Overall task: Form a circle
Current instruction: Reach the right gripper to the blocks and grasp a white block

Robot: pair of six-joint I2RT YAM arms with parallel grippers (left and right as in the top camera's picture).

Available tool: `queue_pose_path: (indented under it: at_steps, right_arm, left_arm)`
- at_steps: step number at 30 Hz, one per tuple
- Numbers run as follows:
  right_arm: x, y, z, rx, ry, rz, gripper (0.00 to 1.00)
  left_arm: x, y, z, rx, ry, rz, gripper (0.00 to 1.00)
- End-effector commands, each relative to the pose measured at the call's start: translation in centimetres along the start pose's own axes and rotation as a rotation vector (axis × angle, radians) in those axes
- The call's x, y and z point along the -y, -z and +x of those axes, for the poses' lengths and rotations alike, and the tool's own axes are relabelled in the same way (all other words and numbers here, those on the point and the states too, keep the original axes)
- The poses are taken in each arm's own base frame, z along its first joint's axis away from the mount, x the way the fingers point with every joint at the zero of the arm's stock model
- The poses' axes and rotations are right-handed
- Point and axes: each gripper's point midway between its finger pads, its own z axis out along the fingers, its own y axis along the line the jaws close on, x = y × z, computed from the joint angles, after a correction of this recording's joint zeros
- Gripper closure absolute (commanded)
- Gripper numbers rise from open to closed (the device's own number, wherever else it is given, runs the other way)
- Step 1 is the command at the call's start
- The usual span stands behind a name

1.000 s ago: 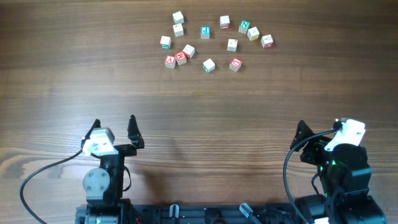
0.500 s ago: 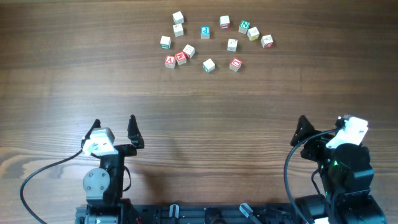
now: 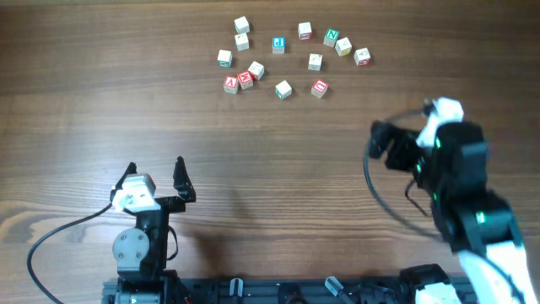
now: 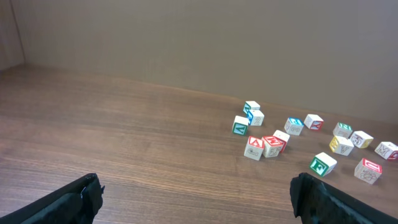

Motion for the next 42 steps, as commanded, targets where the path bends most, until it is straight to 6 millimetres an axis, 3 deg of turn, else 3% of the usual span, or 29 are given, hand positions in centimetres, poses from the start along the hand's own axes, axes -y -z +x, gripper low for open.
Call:
queue_pose_path:
  at_steps: [1,9,14,22,31,34,38,42]
  right_arm:
    - [-2.1,-1.8,-3.7,-0.074,0.036,-0.004,0.00]
    - [-6.3,-5.7,-10.3,-0.149,0.103,-0.060,0.00]
    - [-10.2,-7.6,-11.6,-0.125,0.213,-0.174,0.00]
    - [-15.0,-13.4,-9.2,-0.165,0.276,-0.243,0.00]
    - [-20.0,-19.5,-9.6,-0.198,0.312,-0.279,0.00]
    - [-21.3,-21.1,-8.6,-0.227,0.250,-0.285,0.00]
    - [-21.0,-23.4,-6.3,-0.294,0.144,-0.251,0.00]
    - [-20.7,-24.1,-5.6,-0.322,0.039,-0.225,0.00]
  left_arm:
    - [-0.1,0.0,0.3,0.000,-0.022,0.003,0.00]
    - [-0.1,0.0,0.3,0.000,-0.022,0.003,0.00]
    - [-0.1,0.0,0.3,0.000,-0.022,0.003,0.00]
    - [-0.1,0.0,0.3,0.000,-0.022,0.002,0.00]
    - [-0.1,0.0,0.3,0.000,-0.022,0.003,0.00]
    - [-0.1,0.0,0.3,0.000,-0.022,0.003,0.00]
    - [-0.1,0.0,0.3,0.000,-0.022,0.003,0.00]
    - [-0.1,0.0,0.3,0.000,-0.022,0.003,0.00]
